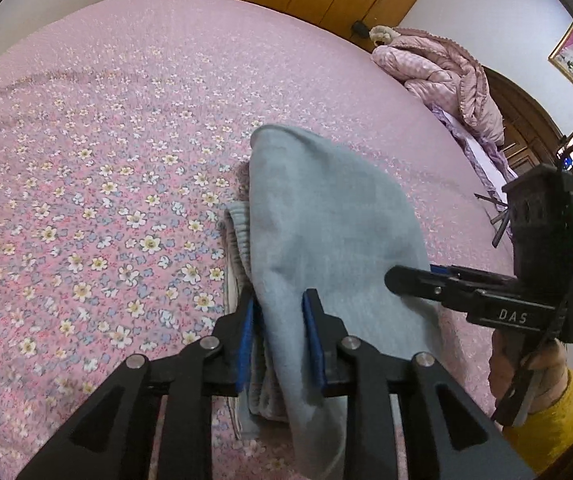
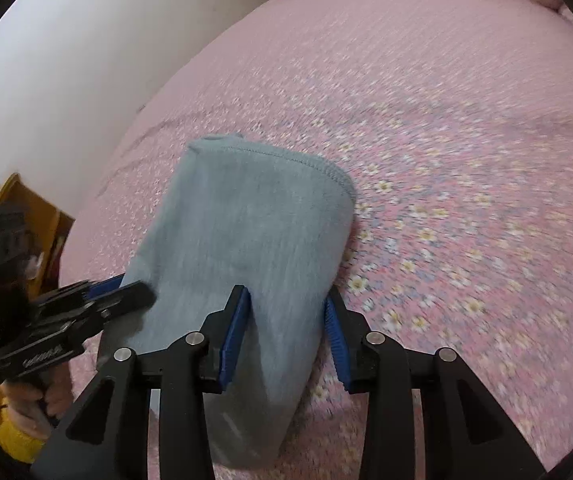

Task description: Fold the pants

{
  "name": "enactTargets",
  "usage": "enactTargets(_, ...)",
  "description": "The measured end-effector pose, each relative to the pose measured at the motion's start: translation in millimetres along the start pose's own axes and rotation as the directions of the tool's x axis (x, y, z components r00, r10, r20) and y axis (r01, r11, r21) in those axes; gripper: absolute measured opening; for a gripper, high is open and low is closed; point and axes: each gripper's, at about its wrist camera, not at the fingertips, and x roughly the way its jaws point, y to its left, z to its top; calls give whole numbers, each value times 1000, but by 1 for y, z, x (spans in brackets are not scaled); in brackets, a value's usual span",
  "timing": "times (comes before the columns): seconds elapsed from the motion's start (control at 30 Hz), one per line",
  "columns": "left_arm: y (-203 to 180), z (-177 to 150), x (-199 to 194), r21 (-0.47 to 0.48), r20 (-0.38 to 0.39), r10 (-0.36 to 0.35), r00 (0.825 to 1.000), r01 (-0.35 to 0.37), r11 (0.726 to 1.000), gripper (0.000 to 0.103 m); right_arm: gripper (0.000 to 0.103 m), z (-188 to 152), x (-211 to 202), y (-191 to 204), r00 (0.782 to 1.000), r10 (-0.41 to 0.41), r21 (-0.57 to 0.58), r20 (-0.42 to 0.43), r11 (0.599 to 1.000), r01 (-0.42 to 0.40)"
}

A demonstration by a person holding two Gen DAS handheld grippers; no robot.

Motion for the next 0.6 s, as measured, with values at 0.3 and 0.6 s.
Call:
enactTargets(0.3, -7, -40, -35, 117, -6, 76, 997, -74, 990, 25, 39, -39, -33, 18, 999, 4, -6, 54, 1000, -4)
enactTargets(0.6, 12, -55, -38, 54, -6, 86, 996, -86, 995, 37, 39, -71, -9, 39, 994, -96, -49, 42, 994, 98)
